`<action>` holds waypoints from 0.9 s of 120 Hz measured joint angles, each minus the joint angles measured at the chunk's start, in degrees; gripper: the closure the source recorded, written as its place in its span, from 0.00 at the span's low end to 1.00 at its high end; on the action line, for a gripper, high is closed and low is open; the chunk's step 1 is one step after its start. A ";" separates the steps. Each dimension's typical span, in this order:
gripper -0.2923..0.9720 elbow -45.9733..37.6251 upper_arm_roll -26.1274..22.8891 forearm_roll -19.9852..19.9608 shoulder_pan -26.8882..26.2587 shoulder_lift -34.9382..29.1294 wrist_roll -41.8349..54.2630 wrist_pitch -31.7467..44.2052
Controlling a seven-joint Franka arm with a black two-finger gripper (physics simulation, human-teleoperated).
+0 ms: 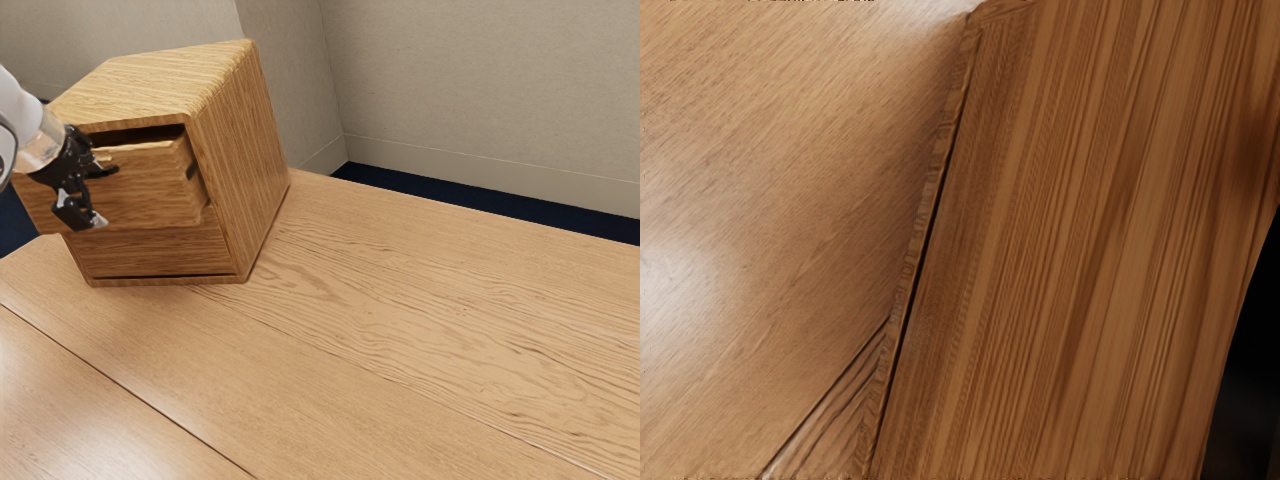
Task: Pull the drawer handle with one arm to open the drawer
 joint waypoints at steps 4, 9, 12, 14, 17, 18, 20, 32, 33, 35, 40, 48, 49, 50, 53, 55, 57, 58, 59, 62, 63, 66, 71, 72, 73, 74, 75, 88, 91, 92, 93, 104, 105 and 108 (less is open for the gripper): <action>0.23 -0.82 -1.15 0.28 1.07 -0.75 -0.03 -0.03; 0.23 -2.12 -4.17 0.62 4.09 -1.90 -0.07 -0.05; 0.23 -2.82 -5.91 0.78 5.89 -2.49 -0.10 -0.05; 0.23 -3.26 -6.80 0.86 6.81 -2.89 -0.11 -0.05; 0.23 -3.98 -7.79 0.96 7.86 -3.59 -0.13 -0.05; 0.23 -4.17 -8.05 1.00 8.16 -3.80 -0.14 -0.05; 0.23 -4.62 -8.65 1.05 8.81 -4.26 -0.15 -0.04; 0.23 -7.13 -11.81 1.24 12.44 -6.63 -0.24 0.06; 0.23 -7.34 -11.96 1.25 12.59 -6.82 -0.25 0.07; 0.23 -7.73 -12.32 1.27 12.95 -7.20 -0.26 0.09; 0.23 -8.92 -14.16 1.32 14.92 -8.32 -0.29 0.15; 0.23 -10.91 -16.84 1.36 17.72 -10.32 -0.34 0.25; 0.23 -11.15 -17.05 1.36 17.94 -10.58 -0.34 0.26; 0.23 -11.35 -17.24 1.36 18.14 -10.80 -0.35 0.27; 0.23 -11.97 -17.96 1.38 18.89 -11.53 -0.37 0.30; 0.23 -12.47 -18.56 1.39 19.54 -12.09 -0.38 0.32; 0.23 -12.97 -19.17 1.40 20.19 -12.68 -0.39 0.33; 0.23 -13.20 -19.44 1.39 20.49 -12.95 -0.40 0.34; 0.23 -13.46 -19.76 1.39 20.81 -13.26 -0.41 0.35; 0.23 -14.17 -20.78 1.39 21.80 -14.14 -0.42 0.36; 0.23 -14.49 -21.33 1.39 22.31 -14.59 -0.44 0.37; 0.23 -15.31 -22.68 1.38 23.56 -15.71 -0.48 0.38; 0.23 -16.64 -24.32 1.36 24.99 -17.35 -0.55 0.40; 0.23 -16.90 -24.56 1.35 25.17 -17.66 -0.56 0.40; 0.23 -17.19 -24.77 1.35 25.33 -17.99 -0.58 0.41; 0.23 -17.45 -24.94 1.34 25.47 -18.28 -0.59 0.41; 0.23 -17.71 -25.09 1.34 25.60 -18.57 -0.61 0.41; 0.23 -21.18 -26.28 1.31 26.74 -22.11 -0.82 0.43; 0.23 -21.89 -26.74 1.28 27.03 -22.81 -0.85 0.36; 0.23 -22.06 -26.88 1.27 27.09 -22.97 -0.87 0.33; 0.23 -22.15 -27.16 1.22 27.15 -23.09 -0.87 0.25; 0.23 -15.75 -30.07 -1.30 23.29 -20.60 -0.78 -4.40; 0.23 -14.62 -30.13 -1.73 22.65 -20.18 -0.69 -5.15; 0.23 -11.68 -30.26 -2.97 21.24 -19.05 -0.36 -7.43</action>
